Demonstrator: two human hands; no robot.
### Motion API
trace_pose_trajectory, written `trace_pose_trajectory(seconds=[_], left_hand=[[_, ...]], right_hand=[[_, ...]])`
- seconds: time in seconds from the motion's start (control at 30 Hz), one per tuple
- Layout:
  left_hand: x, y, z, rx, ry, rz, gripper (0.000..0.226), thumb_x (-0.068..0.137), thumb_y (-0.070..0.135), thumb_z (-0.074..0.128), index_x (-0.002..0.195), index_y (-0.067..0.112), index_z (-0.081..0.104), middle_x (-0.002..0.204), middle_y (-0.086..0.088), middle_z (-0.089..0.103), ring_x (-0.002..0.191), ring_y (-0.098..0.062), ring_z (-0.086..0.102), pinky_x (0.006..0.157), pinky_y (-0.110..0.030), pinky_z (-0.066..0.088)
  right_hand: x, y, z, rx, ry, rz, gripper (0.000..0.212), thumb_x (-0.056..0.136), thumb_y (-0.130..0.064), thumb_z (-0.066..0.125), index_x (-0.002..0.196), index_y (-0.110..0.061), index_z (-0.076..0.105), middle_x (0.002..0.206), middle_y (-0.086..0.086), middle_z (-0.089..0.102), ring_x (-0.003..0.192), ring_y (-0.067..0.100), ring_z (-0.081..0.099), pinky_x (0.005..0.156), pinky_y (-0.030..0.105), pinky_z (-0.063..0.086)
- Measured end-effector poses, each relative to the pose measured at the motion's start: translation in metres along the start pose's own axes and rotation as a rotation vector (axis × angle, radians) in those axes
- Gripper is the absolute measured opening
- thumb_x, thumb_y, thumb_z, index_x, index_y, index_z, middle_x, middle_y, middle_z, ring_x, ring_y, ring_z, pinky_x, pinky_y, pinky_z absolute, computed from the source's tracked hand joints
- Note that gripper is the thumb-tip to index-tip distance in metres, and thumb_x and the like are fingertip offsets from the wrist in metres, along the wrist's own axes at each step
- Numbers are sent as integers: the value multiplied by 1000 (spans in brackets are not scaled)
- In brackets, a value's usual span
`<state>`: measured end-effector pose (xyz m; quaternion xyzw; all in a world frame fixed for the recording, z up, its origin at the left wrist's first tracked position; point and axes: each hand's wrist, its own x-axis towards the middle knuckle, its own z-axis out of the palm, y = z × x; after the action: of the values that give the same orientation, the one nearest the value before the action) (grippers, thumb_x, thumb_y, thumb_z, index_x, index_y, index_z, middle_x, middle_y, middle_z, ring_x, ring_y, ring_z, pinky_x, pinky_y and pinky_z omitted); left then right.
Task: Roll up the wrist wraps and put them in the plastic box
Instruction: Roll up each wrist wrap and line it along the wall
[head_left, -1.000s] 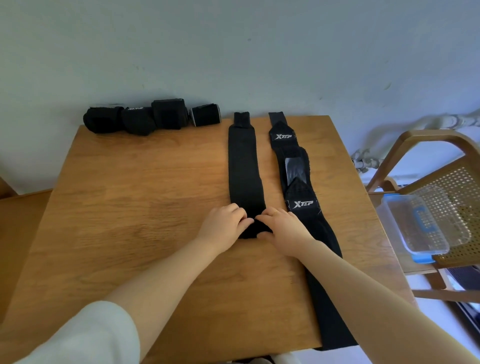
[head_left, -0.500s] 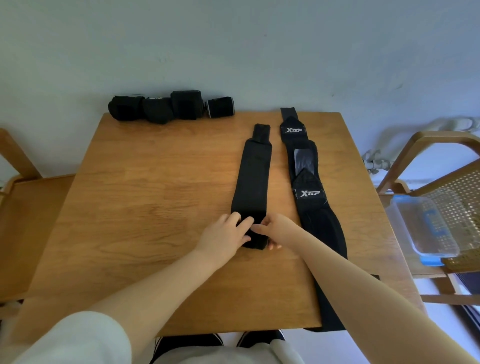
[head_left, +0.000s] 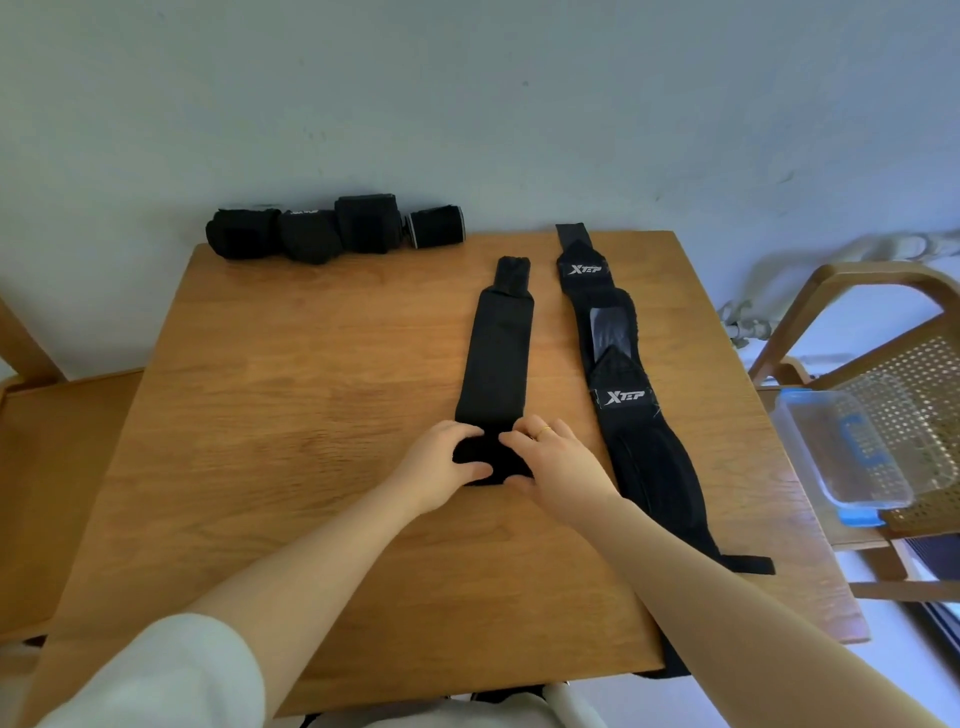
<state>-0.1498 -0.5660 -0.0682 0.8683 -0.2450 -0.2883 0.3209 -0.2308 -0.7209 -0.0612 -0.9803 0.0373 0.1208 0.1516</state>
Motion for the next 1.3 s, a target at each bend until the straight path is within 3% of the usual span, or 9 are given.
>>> trace_pose_trajectory(seconds=[0.1,0.27,0.43,0.63,0.8,1.0,1.1,1.2,1.3], left_hand=[[2,-6,-3,-152,76,-24,41,86,26,67,125,24,54,129,5,48,112,-8,45,90,-23,37],[7,-8,-8,49,-20,126,59,86,29,67,138,26,40,139,6,36,123,-12,42,96,-21,35],[17,-8,-9,328,86,249,59,90,27,61,143,24,35,149,-1,24,132,-18,34,102,-29,40],[47,0,-21,595,152,344,50,98,33,47,145,22,35,145,1,36,134,-22,28,104,-34,32],[57,6,-26,695,118,399,45,100,28,42,143,25,31,136,-4,43,128,-23,36,104,-36,27],[58,-3,-8,810,321,616,50,67,8,73,116,12,66,111,-11,65,104,-30,61,82,-41,51],[49,5,4,937,239,507,80,73,44,76,134,0,48,127,-14,57,115,-28,55,94,-38,47],[49,7,10,1007,248,387,92,85,49,60,148,-1,14,142,-21,37,130,-33,41,108,-39,33],[54,13,-8,779,318,321,76,81,48,67,143,17,34,110,-11,57,91,-25,61,77,-33,48]], right_hand=[[10,0,-9,-39,-48,-13,53,96,-37,51,145,-24,36,144,-3,37,121,22,38,98,33,43],[30,2,-21,118,-145,63,48,98,-35,48,143,-21,40,140,1,45,121,21,46,95,32,44],[48,4,-19,642,-39,404,36,96,-35,53,124,-14,48,108,1,56,90,13,53,67,21,40],[70,5,-15,837,74,771,49,90,-44,59,122,-10,42,107,10,58,91,24,60,68,30,50],[63,-1,-5,735,251,673,34,95,-40,51,118,-15,50,111,1,58,96,16,57,76,29,48],[55,9,-9,1220,174,752,28,97,-23,52,124,-15,54,107,2,62,93,15,60,77,27,53],[61,8,-10,1213,147,788,29,96,-21,53,124,-13,54,104,4,62,95,18,60,89,35,53],[69,5,-21,1217,120,802,24,97,-19,50,118,-10,58,88,6,60,82,20,59,86,37,53],[71,3,-37,1211,106,680,25,99,-11,41,115,-8,61,89,6,61,78,17,58,78,30,52]])
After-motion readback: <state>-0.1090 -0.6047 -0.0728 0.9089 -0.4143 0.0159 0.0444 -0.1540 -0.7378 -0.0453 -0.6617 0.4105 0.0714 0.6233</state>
